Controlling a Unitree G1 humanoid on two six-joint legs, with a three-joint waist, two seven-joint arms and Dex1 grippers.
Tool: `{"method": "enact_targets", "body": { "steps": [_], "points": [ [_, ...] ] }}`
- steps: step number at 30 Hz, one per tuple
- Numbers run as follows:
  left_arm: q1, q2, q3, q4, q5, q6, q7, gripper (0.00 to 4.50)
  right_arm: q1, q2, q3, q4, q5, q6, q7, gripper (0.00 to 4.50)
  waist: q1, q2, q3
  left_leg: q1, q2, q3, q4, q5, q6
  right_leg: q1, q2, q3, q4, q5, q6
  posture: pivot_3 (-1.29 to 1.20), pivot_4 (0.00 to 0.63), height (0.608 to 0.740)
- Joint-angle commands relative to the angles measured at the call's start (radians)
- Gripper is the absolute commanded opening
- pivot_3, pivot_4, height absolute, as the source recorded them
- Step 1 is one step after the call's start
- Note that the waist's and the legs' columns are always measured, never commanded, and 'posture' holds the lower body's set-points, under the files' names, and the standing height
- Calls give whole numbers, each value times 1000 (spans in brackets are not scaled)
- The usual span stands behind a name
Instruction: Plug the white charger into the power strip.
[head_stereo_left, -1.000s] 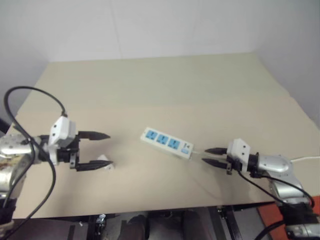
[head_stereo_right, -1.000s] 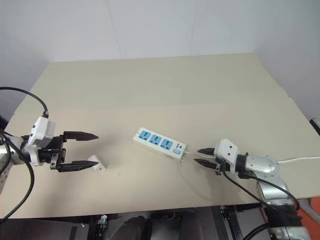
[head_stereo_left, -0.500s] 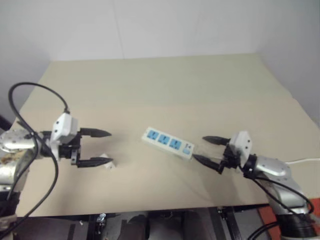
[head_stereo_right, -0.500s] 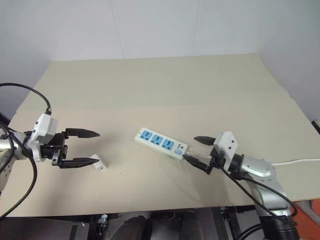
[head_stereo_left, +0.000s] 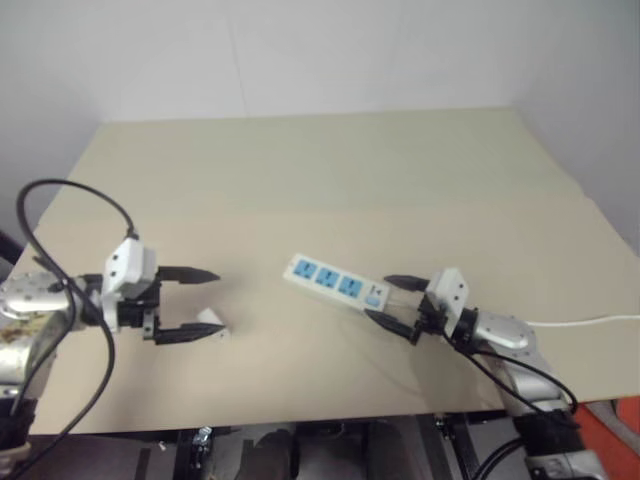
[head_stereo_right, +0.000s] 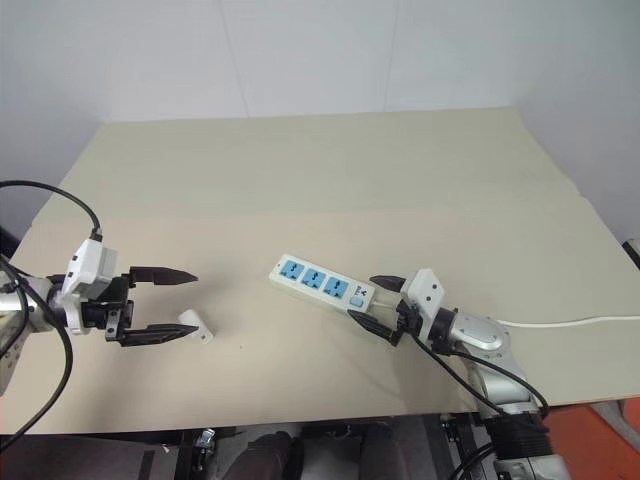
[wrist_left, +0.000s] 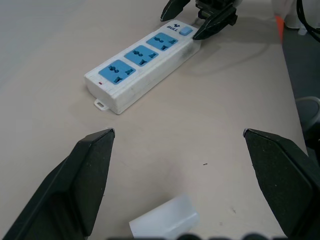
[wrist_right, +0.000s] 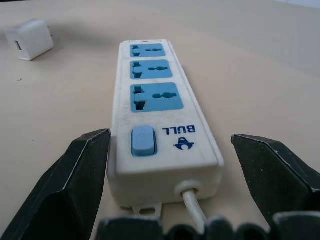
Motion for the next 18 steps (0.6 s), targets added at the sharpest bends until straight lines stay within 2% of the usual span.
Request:
{"method": "enact_targets", "body": {
  "steps": [1, 15, 18],
  "points": [
    [8, 0, 45, -30, -20, -5, 14, 4500, -11, -4, 0, 26, 23, -26, 45, 4458, 1, 0, 0, 0, 0, 0, 0, 0, 0, 0, 0, 0, 0, 0, 0, 0, 150, 740],
    [5, -5, 43, -38, -25, -8, 19, 4500, -52, 62, 29, 103, -4, -37, 23, 4458, -6, 0, 0, 0, 0, 0, 0, 0, 0, 0, 0, 0, 0, 0, 0, 0, 150, 740],
    [6, -5, 43, -36, -23, -10, 20, 4500, -49, 58, 28, 118, -14, -61, 23, 3844, -6, 0, 0, 0, 0, 0, 0, 0, 0, 0, 0, 0, 0, 0, 0, 0, 150, 740]
  ]
}}
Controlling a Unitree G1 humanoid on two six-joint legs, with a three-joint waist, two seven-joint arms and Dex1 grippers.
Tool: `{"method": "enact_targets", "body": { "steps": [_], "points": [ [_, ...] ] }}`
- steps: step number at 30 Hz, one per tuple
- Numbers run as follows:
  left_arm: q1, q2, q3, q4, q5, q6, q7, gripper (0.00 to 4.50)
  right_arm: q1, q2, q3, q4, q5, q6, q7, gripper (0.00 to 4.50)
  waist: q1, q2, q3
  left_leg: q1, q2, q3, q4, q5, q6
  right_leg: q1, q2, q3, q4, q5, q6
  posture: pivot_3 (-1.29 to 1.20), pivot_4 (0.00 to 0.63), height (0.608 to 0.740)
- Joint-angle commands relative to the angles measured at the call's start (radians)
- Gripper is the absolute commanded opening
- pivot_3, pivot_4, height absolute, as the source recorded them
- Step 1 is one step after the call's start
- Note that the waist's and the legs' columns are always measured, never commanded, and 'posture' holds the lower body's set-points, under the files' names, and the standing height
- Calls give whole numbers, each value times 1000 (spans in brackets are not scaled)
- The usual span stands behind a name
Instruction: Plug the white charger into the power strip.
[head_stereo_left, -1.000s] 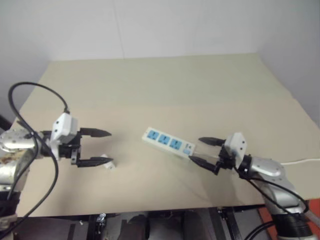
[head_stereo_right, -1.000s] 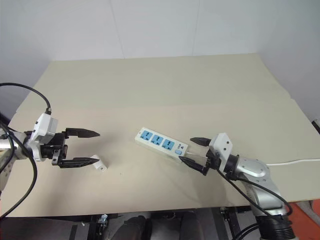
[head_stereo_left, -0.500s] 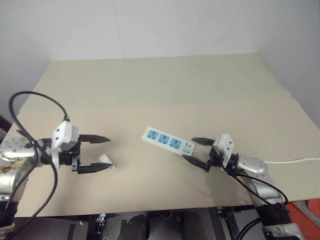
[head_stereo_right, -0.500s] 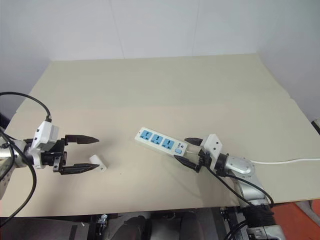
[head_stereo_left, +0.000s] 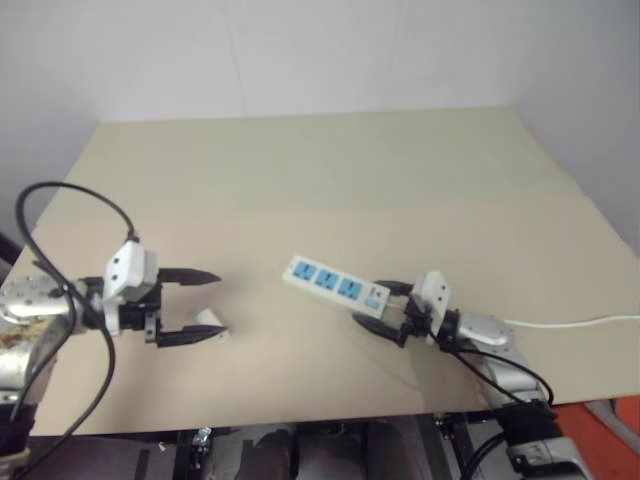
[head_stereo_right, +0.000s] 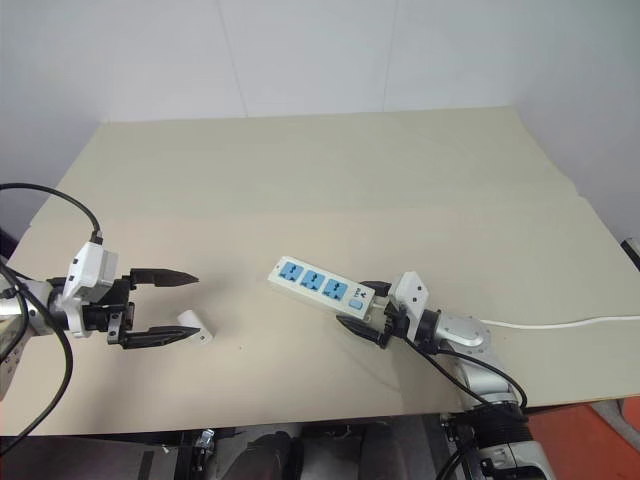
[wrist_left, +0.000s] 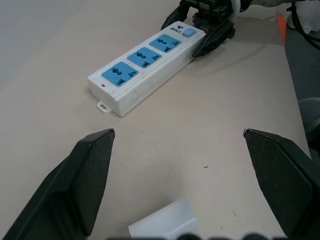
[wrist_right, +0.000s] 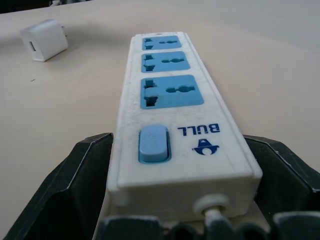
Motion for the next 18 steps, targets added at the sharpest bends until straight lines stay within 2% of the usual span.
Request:
{"method": "enact_targets", "body": {
  "steps": [1, 2, 10, 18],
  "points": [
    [-2, -1, 35, -18, -21, -10, 2, 4500, -3, -2, -15, 6, 0, -29, -8, 3558, 0, 0, 0, 0, 0, 0, 0, 0, 0, 0, 0, 0, 0, 0, 0, 0, 150, 740],
    [-3, -2, 33, -18, -20, -10, 3, 4500, -2, -5, -14, 9, -1, -35, -2, 3428, 0, 0, 0, 0, 0, 0, 0, 0, 0, 0, 0, 0, 0, 0, 0, 0, 150, 740],
    [-15, -5, 25, -14, -18, -13, 3, 4500, 19, -21, -19, -10, -1, -91, 20, 3431, 0, 0, 0, 0, 0, 0, 0, 0, 0, 0, 0, 0, 0, 0, 0, 0, 150, 740],
    [-98, 12, 9, 11, -22, 6, -24, 4500, 29, -147, -20, -53, 137, -77, 304, 3431, 7, 0, 0, 0, 0, 0, 1, 0, 0, 1, 0, 0, 0, 0, 0, 0, 150, 740]
  ]
}}
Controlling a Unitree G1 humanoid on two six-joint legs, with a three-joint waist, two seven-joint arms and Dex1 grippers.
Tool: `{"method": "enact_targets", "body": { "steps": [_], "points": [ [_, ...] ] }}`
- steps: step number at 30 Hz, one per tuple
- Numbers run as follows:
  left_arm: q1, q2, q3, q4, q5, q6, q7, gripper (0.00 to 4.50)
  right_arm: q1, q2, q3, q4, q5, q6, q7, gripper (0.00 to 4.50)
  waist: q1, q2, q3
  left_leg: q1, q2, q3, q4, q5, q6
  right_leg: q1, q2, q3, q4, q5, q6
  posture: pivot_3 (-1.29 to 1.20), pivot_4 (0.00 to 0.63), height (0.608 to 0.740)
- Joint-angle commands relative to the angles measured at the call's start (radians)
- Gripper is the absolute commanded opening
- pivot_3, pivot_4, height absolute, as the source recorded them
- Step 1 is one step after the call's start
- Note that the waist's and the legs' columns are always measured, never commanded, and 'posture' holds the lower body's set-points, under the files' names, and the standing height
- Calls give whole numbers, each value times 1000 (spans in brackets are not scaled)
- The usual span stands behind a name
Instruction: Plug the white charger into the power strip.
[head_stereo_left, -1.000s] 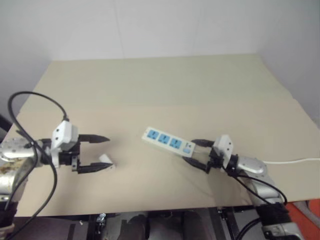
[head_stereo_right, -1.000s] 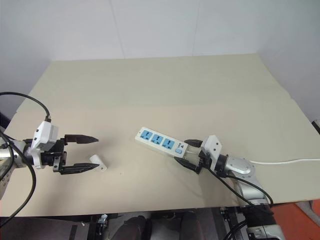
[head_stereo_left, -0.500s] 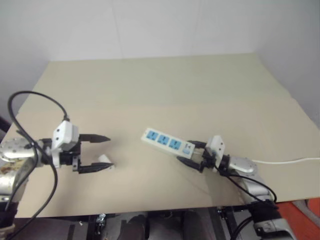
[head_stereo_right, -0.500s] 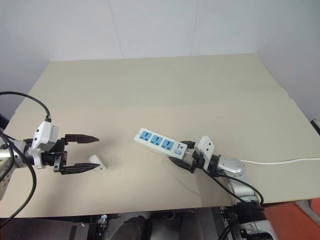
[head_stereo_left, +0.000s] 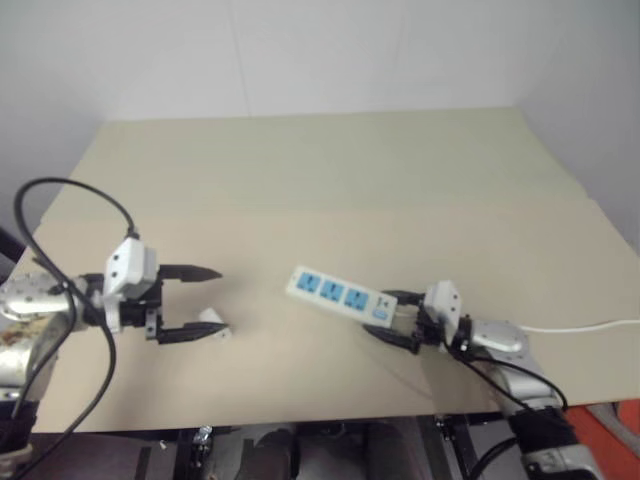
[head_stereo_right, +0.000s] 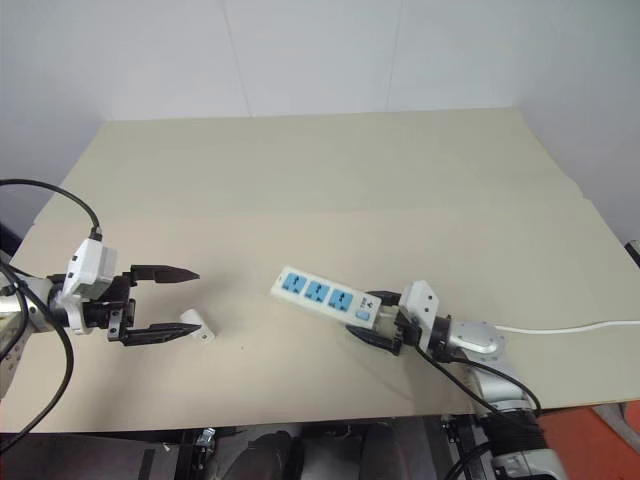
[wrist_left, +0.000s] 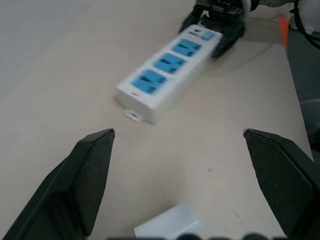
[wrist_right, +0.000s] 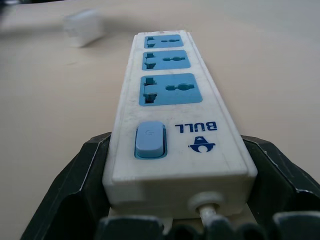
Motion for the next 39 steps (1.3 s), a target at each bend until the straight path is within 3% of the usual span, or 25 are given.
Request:
{"method": "enact_targets", "body": {
  "steps": [1, 6, 11, 13, 18, 20, 26, 33, 39],
  "points": [
    [-70, 22, 4, 3, -10, 15, 7, 4500, -35, -35, -3, -25, 56, -18, 124, 3431, -1, 0, 0, 0, 0, 0, 0, 0, 0, 0, 0, 0, 1, 0, 0, 0, 150, 740],
    [-268, 86, -95, 30, 66, 57, -1, 4500, -108, -27, 42, 46, 50, -29, 250, 3431, -6, -1, 0, 0, 0, 0, 1, 0, 0, 0, 1, 0, 1, 1, 0, 0, 150, 740],
    [-532, 164, -352, 129, 221, 126, -172, 4500, -194, 18, 100, 163, -20, -60, 277, 3431, -18, -1, 0, 0, -1, 1, 1, 1, -1, 0, 2, 0, 1, 1, 0, 0, 150, 740],
    [-644, 185, -464, 170, 243, 25, -238, 4500, -223, 38, 115, 206, -32, -65, 290, 3431, -23, -2, 0, 0, -1, 1, 1, 3, -4, 0, 2, 0, 2, 1, 0, 0, 150, 740],
    [-856, 316, -792, 121, 71, -158, -255, 4500, -258, 70, 132, 279, -56, -90, 302, 3431, -35, -4, 1, -2, 0, 1, 1, 3, -5, -1, 3, 0, 3, 1, 0, 0, 150, 740],
    [-902, 387, -932, 73, 32, -306, -255, 4500, -254, 75, 136, 288, -60, -92, 305, 3431, -41, -4, 1, -1, 0, 1, 1, 3, -5, -1, 3, 1, 4, 1, 1, 0, 150, 740],
    [-1051, 450, -1209, 76, 139, -586, -255, 4500, -235, 71, 135, 283, -72, -90, 300, 3431, -35, -5, 1, -1, 0, 1, 3, 2, -4, -1, 3, 1, 1, 1, 1, 0, 150, 740],
    [-1042, 499, -1328, 38, 185, -713, -255, 4500, -209, 70, 131, 266, -82, -93, 265, 3431, -38, -5, 1, -1, 0, 1, 5, 1, -1, 0, 4, 1, 4, 1, 1, 0, 150, 740],
    [-961, 481, -1293, 35, 265, -753, -255, 4500, -185, 62, 133, 242, -81, -92, 251, 3431, -31, -7, -1, 0, 0, 1, 7, -1, 2, 1, 4, 1, 10, 0, 2, 0, 150, 740]
  ]
}}
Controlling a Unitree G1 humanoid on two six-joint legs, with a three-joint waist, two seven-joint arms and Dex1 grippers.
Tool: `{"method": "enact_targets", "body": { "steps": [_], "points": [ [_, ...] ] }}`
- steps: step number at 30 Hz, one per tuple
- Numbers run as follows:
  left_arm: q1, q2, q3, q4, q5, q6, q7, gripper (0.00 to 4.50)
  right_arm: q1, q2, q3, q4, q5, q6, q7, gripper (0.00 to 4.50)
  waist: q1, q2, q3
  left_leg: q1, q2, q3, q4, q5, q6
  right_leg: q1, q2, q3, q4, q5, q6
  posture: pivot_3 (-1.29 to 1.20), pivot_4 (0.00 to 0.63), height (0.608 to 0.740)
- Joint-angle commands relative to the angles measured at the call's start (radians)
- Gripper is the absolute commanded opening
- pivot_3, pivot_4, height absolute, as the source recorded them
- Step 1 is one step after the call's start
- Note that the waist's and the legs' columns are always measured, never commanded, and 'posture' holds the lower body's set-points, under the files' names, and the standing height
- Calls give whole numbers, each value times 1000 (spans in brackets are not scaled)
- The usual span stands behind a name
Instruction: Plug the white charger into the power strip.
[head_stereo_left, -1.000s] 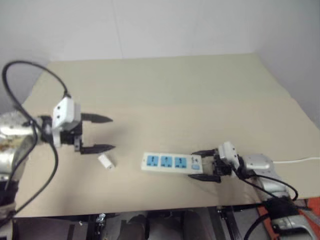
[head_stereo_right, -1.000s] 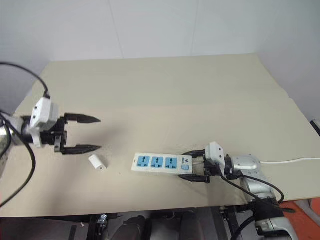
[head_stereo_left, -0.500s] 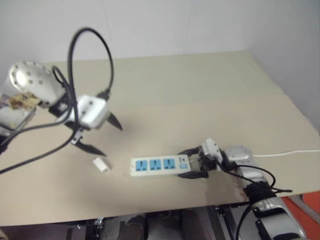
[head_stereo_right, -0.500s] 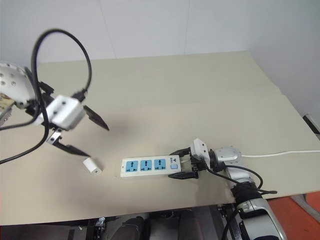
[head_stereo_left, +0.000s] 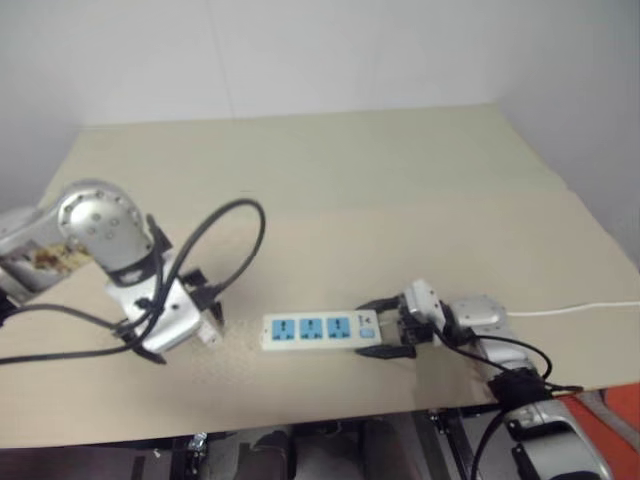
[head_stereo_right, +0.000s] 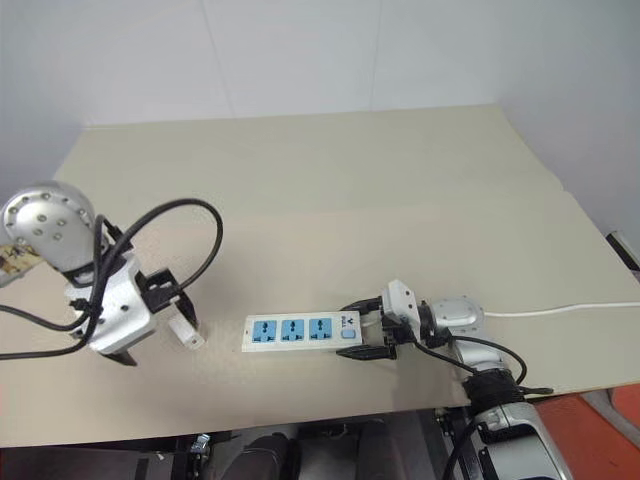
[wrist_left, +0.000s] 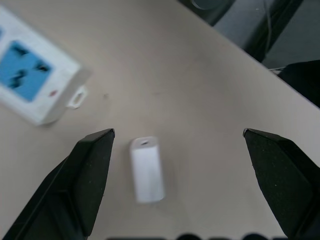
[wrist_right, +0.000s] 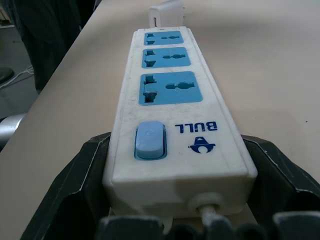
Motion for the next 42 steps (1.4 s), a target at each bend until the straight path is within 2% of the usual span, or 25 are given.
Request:
{"method": "enact_targets", "body": {
  "steps": [1, 12, 22, 31, 42],
  "points": [
    [35, -16, 52, 23, 78, -43, -4, 4500, 31, -12, 18, -17, -25, 5, 1, 3431, 4, 0, 0, 0, 0, 0, 0, 0, 1, 0, 0, 0, 0, 0, 0, 0, 150, 740],
    [217, -115, 221, 31, 220, -40, -4, 4500, 50, -25, 17, -47, -25, 23, -19, 3431, 11, -1, -1, 0, 0, 0, 3, -1, 2, 0, 0, 0, 1, 0, 0, 0, 150, 740],
    [239, -254, 301, 116, 310, -81, -4, 4500, 76, -44, 11, -78, -26, 36, -44, 3431, 14, -1, -1, 0, 0, 0, 7, -3, 5, 1, 0, 0, 1, 0, 0, 0, 150, 740],
    [157, -307, 260, 169, 360, -77, -4, 4500, 102, -57, 6, -107, -30, 41, -71, 3431, 14, -1, -1, 0, 0, 0, 8, -3, 5, 2, 0, 0, 1, 0, 0, 0, 150, 740],
    [114, -304, 201, 164, 331, -63, -4, 4500, 122, -67, 6, -127, -35, 41, -102, 3431, 15, -1, -1, 0, 0, 0, 8, -3, 5, 2, 0, 0, 1, 0, 0, 0, 150, 740]
  ]
}}
